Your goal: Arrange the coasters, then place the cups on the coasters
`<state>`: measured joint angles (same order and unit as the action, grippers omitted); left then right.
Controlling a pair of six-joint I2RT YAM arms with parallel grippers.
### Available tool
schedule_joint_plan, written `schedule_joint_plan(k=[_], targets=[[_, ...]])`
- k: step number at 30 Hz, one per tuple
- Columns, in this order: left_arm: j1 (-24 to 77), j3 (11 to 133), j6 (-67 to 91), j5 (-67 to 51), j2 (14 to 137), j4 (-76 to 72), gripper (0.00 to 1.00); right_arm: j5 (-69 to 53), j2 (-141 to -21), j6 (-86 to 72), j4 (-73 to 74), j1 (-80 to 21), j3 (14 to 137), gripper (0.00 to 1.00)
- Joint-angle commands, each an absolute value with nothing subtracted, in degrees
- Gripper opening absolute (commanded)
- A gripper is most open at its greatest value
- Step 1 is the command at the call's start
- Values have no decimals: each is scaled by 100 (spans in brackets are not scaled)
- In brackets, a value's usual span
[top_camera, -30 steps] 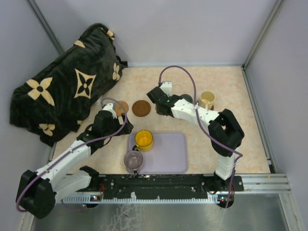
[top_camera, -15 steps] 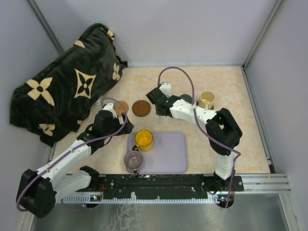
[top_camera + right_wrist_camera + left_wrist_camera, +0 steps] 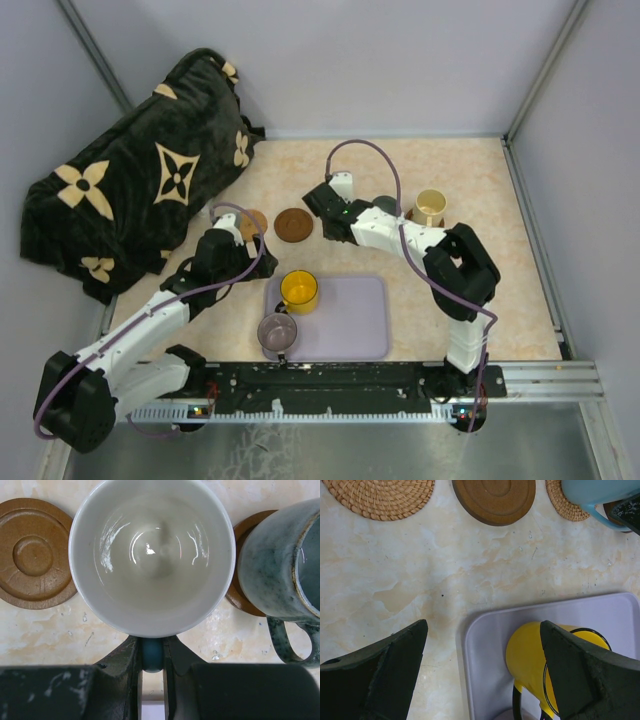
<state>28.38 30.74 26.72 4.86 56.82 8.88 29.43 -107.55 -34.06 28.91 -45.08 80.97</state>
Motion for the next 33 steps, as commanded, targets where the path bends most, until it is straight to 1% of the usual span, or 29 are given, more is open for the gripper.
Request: schedule_joint_plan(k=[1,14,17,19,22,29,33], targets=[[2856,3155,2627,493,5713,695,99,3265,-10638,-3319,2333,-4470,8077,0],[2853,3151,2628,501,5722,696,99,3231,-10747,-3312,2388,-4476,8084,0],[2849,3148,2629,485,5743,693,99,3230,-10744,-3316,2401,-4472,8084,14],[2852,3153,2636,482,5739,693,100,3226,-10730,-3314,2411,-4475,8085,28],[2855,3138,2637,488,5748,688,99,3235,-10708,-3305,2408,-4465,8082,43],[2849,3133,2633,501,5740,693,100,3269,-10676,-3279,2416,-4472,8080,60],[2848,3151,2628,512,5739,694,99,3314,-10590,-3279,2449,-4473,8069,64]])
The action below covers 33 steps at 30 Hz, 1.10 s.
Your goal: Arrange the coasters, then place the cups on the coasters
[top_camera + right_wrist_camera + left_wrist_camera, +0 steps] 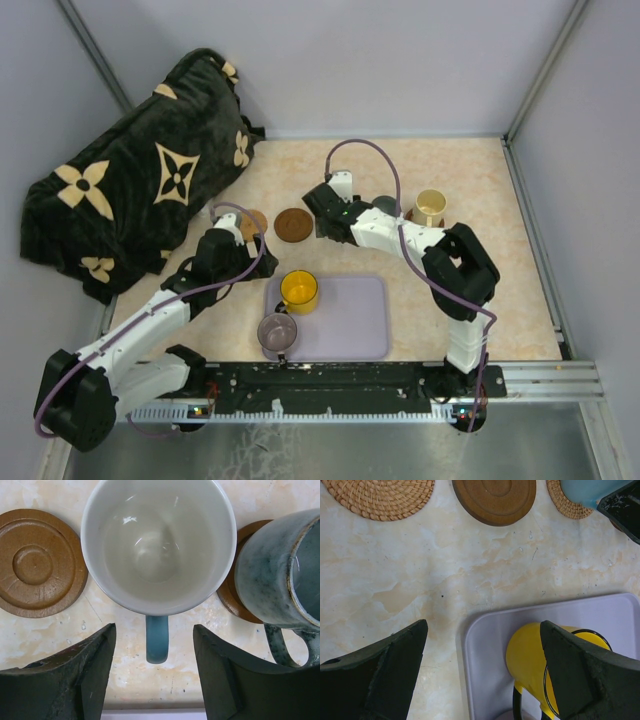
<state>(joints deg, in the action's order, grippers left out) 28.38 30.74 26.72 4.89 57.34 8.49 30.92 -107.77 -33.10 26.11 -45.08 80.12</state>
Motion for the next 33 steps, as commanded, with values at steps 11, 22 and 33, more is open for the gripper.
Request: schedule_joint_plan(k=[11,22,33], targets=[[2851,3315,2517,584,5584,837,99,3540,-9544,-3284,2451,-4593,7729,69],[2889,3481,2396,106,5037,1455,99,3862,-8062,-3494,2966,-5044,7136,70],[3251,3915,2318,-571,4618,2662,99,3781,-7009,-3851,3218,-5080,6544,70]])
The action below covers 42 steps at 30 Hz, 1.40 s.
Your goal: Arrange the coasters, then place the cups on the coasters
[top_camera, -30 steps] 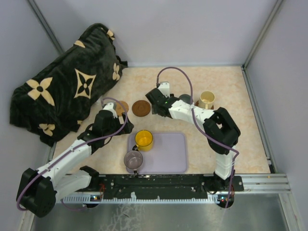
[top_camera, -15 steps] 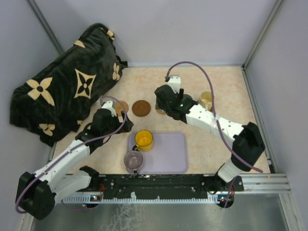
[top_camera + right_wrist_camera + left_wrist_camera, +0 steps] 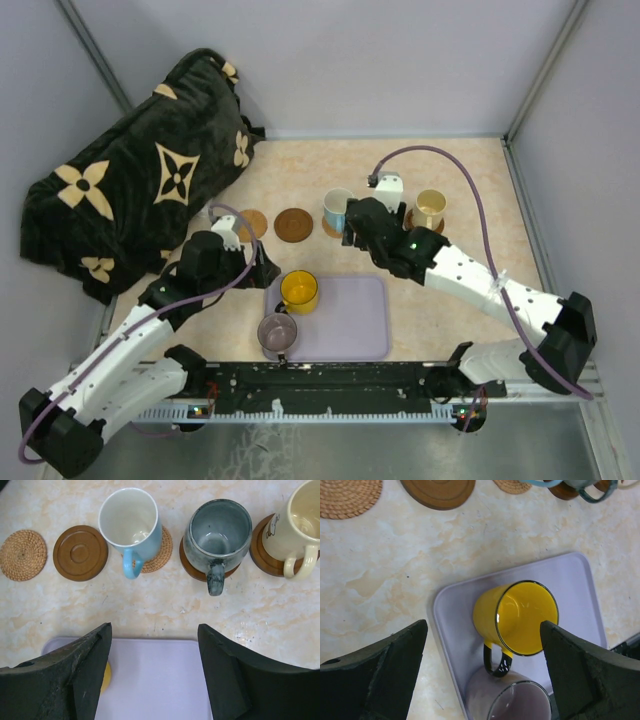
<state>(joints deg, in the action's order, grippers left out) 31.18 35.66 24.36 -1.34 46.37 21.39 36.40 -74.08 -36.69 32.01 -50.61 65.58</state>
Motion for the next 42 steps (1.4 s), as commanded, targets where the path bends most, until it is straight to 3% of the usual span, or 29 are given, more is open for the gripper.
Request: schedule_joint_plan(k=[1,8,18,23,28,31,42], targets=[[3278,3968,2256,-701,4674,2742,99,3781,-6958,-3858,3236,-5087,6529,70],[3400,4173,1797,-1970,4936,2843,87,3863,-6604,-3844,3298,-5107,6387,69],[3544,5163,1154,-1326,5779,3504,87,3876,-6310,-3689,3162,-5106,6179,69],[3656,5128,578,-1201,5992,3460,88,3880,-6190,-3612,3146,-5115,6060,69],[3691,5007,-356,-960,6006,3339,79,3936,-5971,-3537,3134,-5098,5932,70],[3700,4978,-694,-942,6135,3504,80,3936,-5896,-3541,3167,-5103,5879,70],[3700,4927,-624,-1222,6664,3497,80,3735,-5891,-3654,3228,-5099,5814,70]])
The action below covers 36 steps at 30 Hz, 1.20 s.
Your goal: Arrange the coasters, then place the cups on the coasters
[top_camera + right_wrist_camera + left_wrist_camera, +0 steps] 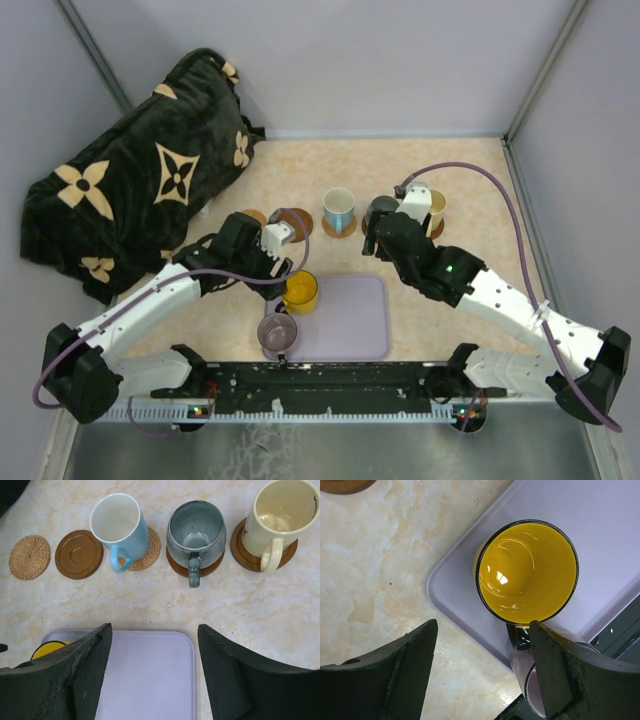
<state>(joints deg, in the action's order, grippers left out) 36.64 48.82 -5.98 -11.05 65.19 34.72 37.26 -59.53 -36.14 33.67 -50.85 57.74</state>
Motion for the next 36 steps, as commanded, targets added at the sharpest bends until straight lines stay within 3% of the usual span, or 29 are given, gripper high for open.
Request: schedule_joint_plan(k=[1,15,36], targets=[[3700,4969,-576,-1315,6704,3509,80,3721,-5903,-3666,3240,-5098,5818,70],[3753,5833,38,-1313,7428,4677,80,3678,-6010,-3684,3265,-5102,5821,70],[4275,5372,1764,-975,7079,4332,76,3657,-5921,-3621,3177,-5102,5642,70]])
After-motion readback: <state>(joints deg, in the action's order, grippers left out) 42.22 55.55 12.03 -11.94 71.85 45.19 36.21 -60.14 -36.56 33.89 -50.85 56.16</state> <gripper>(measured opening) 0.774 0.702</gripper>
